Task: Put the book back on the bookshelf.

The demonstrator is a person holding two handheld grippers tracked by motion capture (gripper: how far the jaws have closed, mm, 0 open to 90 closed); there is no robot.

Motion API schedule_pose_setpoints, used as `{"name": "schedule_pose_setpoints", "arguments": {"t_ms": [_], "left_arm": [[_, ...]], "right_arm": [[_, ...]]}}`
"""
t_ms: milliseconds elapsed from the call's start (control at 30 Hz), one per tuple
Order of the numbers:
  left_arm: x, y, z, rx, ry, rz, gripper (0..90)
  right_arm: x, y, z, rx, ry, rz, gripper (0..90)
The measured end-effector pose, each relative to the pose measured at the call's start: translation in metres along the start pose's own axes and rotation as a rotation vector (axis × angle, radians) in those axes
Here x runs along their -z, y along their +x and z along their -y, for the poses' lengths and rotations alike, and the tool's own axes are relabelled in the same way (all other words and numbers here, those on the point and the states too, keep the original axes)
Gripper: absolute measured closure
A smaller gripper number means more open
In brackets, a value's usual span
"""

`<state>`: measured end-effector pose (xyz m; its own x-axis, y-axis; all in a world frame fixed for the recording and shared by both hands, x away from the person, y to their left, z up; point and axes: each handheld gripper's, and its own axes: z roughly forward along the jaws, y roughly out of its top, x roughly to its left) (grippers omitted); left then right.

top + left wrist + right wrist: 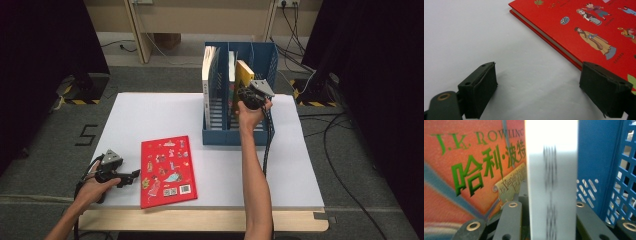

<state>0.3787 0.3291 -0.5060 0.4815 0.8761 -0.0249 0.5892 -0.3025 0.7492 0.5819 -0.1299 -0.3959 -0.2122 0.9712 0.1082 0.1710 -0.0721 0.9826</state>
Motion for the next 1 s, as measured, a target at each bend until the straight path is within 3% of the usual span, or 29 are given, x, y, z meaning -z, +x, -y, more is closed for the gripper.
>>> {"name": "schedule_pose_setpoints", "arguments": {"t_ms": [600,700,833,1000], "left_arm": [[0.0,0.0,0.0,-0.002,0.002,0.0,13.0],[0.0,0.0,0.0,-0.002,0.002,-0.001,13.0],[0.0,0.0,0.0,-0.002,0.001,-0.001,13.0],[0.0,0.0,0.0,-0.001,0.001,-0.001,13.0]], "right_arm": [[0.035,-0.008,0.003,0.022,0.11,-0.092,69.1],[0.04,-0.008,0.004,0.005,0.115,-0.125,66.7],[0.043,-0.006,0.007,0.035,0.129,-0.136,64.4],[0.049,-0.01,0.012,0.032,0.147,-0.157,62.7]]}}
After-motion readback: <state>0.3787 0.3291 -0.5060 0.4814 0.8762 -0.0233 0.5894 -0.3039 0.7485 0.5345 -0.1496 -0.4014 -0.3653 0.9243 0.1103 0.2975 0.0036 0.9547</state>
